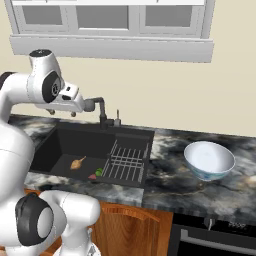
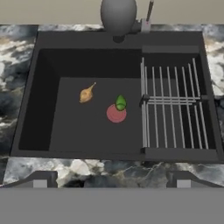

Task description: Remove the onion and avocado from the sink. Then move the bowl and cup from the counter to the sink for washing.

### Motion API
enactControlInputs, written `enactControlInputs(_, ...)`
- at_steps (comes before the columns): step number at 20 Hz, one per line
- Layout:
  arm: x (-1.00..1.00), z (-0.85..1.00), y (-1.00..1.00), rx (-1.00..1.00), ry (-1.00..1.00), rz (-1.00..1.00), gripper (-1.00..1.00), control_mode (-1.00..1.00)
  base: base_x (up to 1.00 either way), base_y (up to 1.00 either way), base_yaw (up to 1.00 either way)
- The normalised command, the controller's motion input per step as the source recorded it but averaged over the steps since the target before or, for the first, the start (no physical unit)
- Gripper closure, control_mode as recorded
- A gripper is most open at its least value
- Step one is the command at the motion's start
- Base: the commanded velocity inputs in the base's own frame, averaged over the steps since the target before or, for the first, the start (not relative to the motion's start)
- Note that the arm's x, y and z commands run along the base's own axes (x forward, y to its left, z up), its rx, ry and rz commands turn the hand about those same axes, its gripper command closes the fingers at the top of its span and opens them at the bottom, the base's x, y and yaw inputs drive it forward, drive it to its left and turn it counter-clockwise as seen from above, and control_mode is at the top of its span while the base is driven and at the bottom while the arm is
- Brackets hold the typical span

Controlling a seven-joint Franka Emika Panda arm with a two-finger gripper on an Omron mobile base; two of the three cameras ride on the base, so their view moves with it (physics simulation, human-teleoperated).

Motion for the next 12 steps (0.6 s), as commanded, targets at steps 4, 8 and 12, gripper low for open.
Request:
enactControlInputs(4,-0.13,-0.19,0.21,0.03,0.01,0.0,-1.0,-1.0,0.0,0.0,0.0)
enactControlInputs(8,-0.09,-0.16,0.2,0.0,0.0,0.0,-1.0,-1.0,0.0,0.0,0.0)
enactControlInputs(12,-0.08,-0.11,0.18,0.0,0.0,0.0,-1.0,-1.0,0.0,0.0,0.0)
